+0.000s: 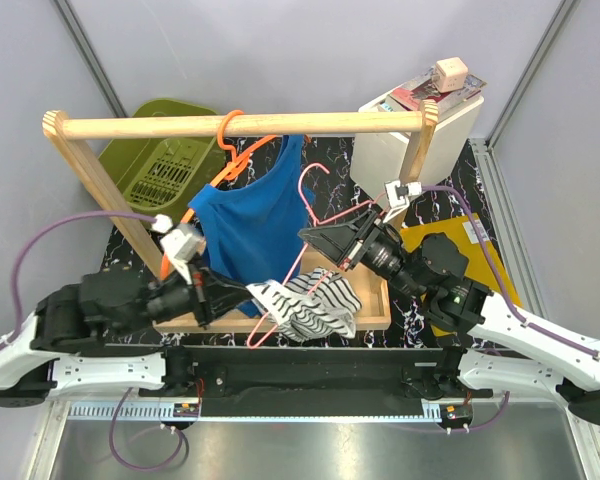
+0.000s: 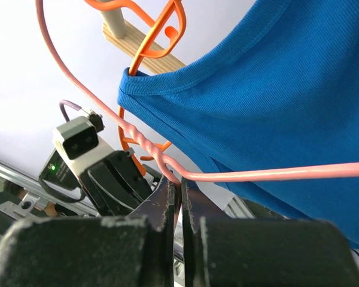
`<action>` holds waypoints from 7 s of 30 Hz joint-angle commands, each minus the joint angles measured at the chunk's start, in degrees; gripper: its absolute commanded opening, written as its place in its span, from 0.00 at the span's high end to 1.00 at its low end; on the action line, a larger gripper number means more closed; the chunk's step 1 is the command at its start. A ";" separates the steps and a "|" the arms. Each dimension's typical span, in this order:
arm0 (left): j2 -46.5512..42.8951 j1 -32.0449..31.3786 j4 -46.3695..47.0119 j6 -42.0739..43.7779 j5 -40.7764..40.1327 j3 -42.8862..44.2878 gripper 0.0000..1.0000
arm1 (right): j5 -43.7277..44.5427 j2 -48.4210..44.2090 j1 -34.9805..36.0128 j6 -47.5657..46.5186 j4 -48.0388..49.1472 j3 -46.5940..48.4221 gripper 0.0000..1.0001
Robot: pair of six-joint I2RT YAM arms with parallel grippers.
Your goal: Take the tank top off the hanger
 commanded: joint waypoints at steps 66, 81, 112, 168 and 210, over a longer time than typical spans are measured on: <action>-15.11 -0.27 -2.06 -3.16 -15.96 -4.30 1.00 | 20.69 1.85 0.12 0.48 18.04 -2.61 1.00; -0.36 -0.27 1.98 1.66 -19.21 1.49 1.00 | 3.74 -0.69 0.12 6.29 12.60 -1.20 1.00; 34.53 2.71 9.20 8.27 -20.71 18.54 0.87 | -9.81 -21.17 0.12 1.28 -0.06 -12.88 1.00; 16.00 -3.35 26.07 -13.44 4.11 0.79 1.00 | -8.41 -18.79 0.12 4.97 4.51 -15.43 0.64; 52.92 9.66 25.19 -12.21 3.47 38.50 1.00 | 14.10 -43.32 0.12 -1.89 -33.46 -12.01 0.27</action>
